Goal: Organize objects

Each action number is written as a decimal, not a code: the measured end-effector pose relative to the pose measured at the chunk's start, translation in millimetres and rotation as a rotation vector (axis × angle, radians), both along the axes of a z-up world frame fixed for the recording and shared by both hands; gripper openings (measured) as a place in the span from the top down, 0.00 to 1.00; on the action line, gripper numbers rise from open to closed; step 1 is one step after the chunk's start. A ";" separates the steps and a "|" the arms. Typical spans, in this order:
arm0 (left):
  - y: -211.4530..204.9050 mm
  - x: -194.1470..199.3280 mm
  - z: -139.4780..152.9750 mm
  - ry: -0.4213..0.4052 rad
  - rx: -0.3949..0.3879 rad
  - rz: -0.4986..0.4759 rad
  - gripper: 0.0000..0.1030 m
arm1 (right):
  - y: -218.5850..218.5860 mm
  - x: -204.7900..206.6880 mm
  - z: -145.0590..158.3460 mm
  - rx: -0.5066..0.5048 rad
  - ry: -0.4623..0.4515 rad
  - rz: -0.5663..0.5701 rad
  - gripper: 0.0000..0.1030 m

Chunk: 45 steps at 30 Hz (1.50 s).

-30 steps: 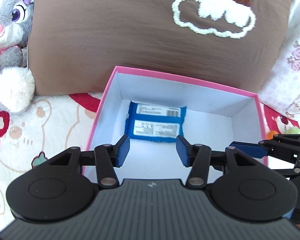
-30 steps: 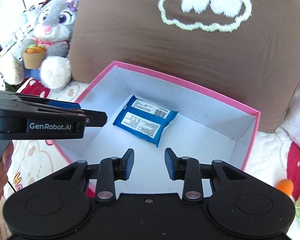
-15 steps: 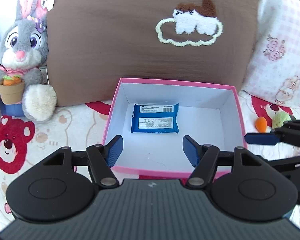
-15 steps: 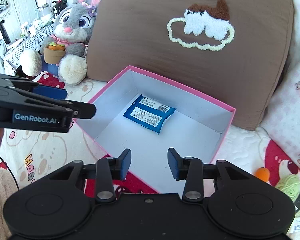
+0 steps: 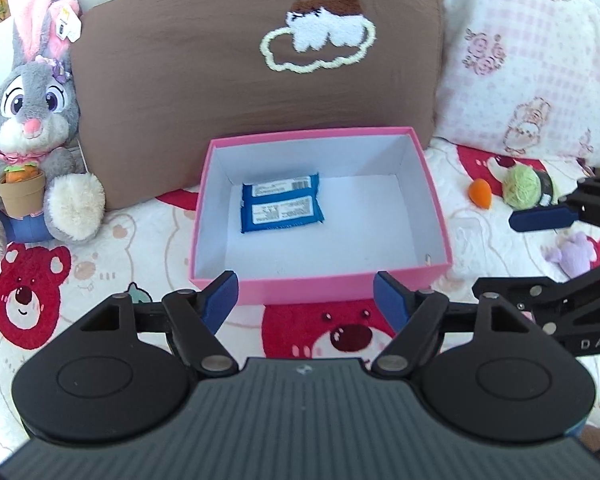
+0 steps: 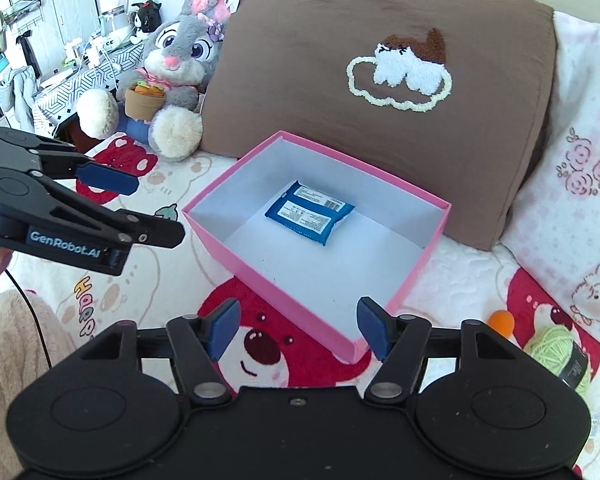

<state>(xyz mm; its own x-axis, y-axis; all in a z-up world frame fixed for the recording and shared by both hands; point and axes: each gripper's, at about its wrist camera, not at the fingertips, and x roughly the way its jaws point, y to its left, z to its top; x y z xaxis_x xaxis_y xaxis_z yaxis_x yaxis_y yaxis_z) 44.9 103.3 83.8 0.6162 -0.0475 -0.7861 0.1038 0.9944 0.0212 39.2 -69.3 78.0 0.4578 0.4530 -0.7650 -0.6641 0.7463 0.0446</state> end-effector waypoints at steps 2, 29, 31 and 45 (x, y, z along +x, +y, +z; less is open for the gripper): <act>-4.6 -5.9 1.0 0.009 -0.003 -0.018 0.25 | -4.9 -5.7 0.0 -0.007 -0.003 -0.007 0.20; -84.3 -51.2 -13.3 0.187 -0.133 -0.198 0.03 | -107.4 -63.3 -15.3 -0.024 0.034 -0.072 0.12; -91.9 -52.2 -16.4 0.188 -0.125 -0.211 0.03 | -118.7 -66.1 -18.4 -0.022 0.023 -0.079 0.12; -135.7 -43.2 -36.7 0.226 -0.146 -0.260 0.03 | -157.6 -77.5 -33.8 0.027 -0.124 -0.038 0.12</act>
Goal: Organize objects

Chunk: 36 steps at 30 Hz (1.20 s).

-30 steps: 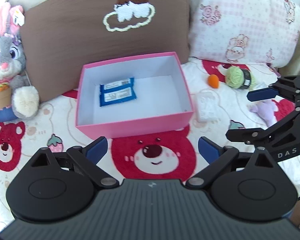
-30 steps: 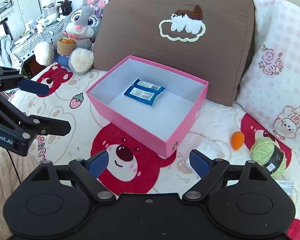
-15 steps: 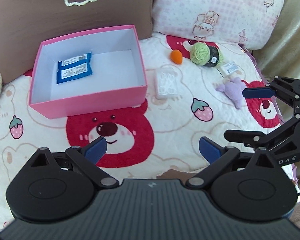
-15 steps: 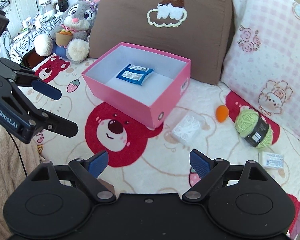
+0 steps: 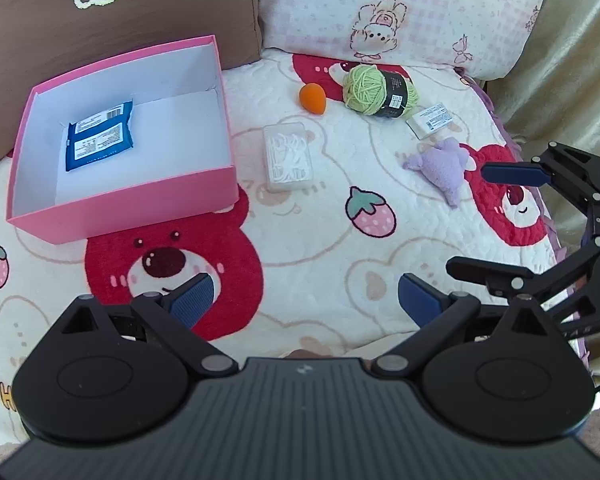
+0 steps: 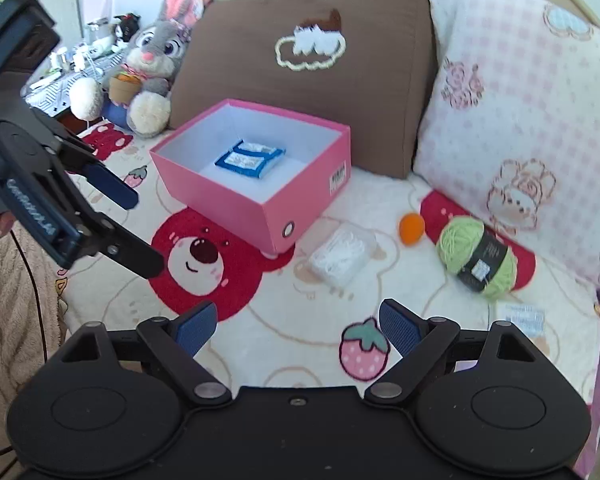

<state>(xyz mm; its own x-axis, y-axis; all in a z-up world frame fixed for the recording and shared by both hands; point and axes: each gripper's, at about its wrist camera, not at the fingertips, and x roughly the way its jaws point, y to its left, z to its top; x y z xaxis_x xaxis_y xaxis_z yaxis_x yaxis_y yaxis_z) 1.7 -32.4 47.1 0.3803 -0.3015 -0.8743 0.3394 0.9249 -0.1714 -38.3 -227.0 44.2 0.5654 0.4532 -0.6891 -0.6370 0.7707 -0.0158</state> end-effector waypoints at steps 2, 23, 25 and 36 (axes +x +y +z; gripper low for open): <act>-4.5 4.1 -5.0 0.008 -0.009 -0.002 0.03 | -2.4 -3.9 -2.8 0.009 -0.070 0.033 0.12; -36.5 70.9 -69.2 -0.006 -0.111 0.181 0.06 | -9.9 58.5 -66.7 -0.093 -0.226 0.172 0.13; -41.5 76.5 -79.4 0.013 -0.093 0.199 0.06 | -5.2 66.8 -74.0 -0.131 -0.212 0.160 0.13; -53.4 95.5 -119.2 -0.006 -0.191 0.298 0.24 | 23.0 93.0 -107.6 -0.272 -0.211 0.264 0.12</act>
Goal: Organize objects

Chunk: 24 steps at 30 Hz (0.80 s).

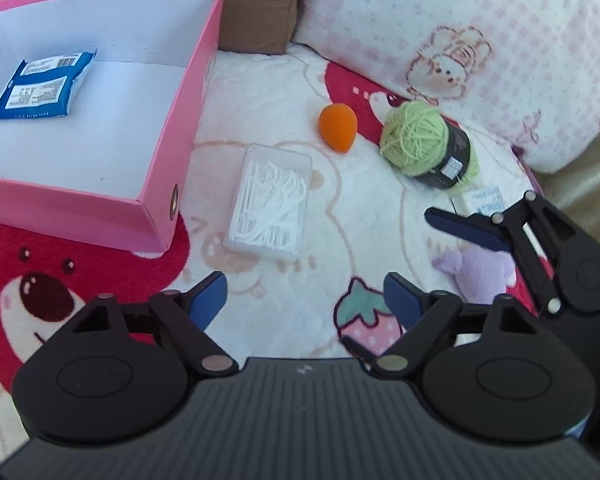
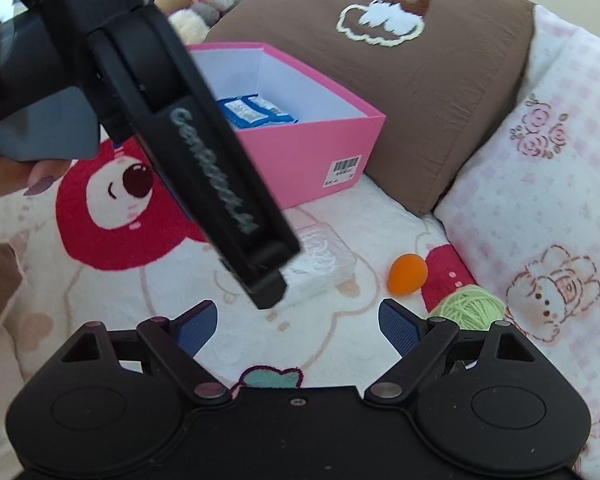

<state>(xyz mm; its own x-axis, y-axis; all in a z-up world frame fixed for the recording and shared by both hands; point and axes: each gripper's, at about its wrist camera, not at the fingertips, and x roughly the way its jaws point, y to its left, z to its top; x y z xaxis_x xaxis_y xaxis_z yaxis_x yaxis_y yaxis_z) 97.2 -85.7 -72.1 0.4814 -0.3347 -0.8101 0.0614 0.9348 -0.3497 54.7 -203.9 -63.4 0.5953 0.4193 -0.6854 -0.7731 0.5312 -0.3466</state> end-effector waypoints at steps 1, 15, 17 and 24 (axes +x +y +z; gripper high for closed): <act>-0.2 1.1 -4.0 0.000 -0.013 0.017 0.25 | 1.8 3.3 -3.7 -0.008 -0.003 -0.002 0.12; 6.1 0.6 -45.4 -0.103 -0.027 0.077 0.45 | 11.7 21.6 -29.1 -0.145 -0.015 0.038 0.16; 5.0 -1.5 -46.5 -0.132 -0.029 0.101 0.48 | 16.2 26.3 -34.8 -0.162 -0.023 0.037 0.16; 7.2 -3.9 -47.8 -0.179 -0.061 0.118 0.51 | 29.4 35.9 -48.7 -0.196 -0.028 0.086 0.16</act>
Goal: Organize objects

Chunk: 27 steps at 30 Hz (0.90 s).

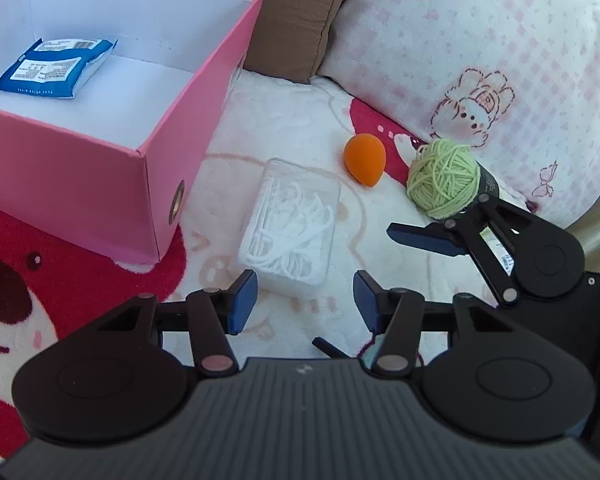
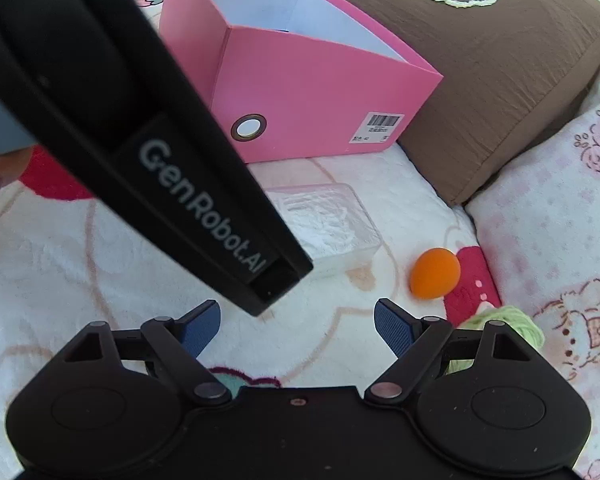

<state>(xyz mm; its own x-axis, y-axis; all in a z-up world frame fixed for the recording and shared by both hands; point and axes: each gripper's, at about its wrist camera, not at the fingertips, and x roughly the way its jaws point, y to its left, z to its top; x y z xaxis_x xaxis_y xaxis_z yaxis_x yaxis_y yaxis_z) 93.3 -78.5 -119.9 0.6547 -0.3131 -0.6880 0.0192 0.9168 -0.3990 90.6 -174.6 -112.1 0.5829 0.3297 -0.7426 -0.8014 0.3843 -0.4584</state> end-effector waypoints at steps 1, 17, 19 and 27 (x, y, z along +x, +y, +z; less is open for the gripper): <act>0.2 -0.2 -0.3 -0.006 0.011 0.005 0.51 | 1.1 2.3 -1.1 -0.004 0.002 0.005 0.16; 16.4 5.6 -13.7 0.011 -0.048 0.007 0.51 | 18.9 30.3 -10.6 -0.059 0.006 0.110 0.01; 18.4 6.3 -15.2 0.019 -0.061 0.005 0.52 | 20.7 36.1 -9.8 -0.055 0.023 0.133 0.01; 22.8 11.1 -22.4 0.029 -0.134 -0.037 0.56 | 25.1 60.5 -8.3 -0.044 0.103 0.201 0.00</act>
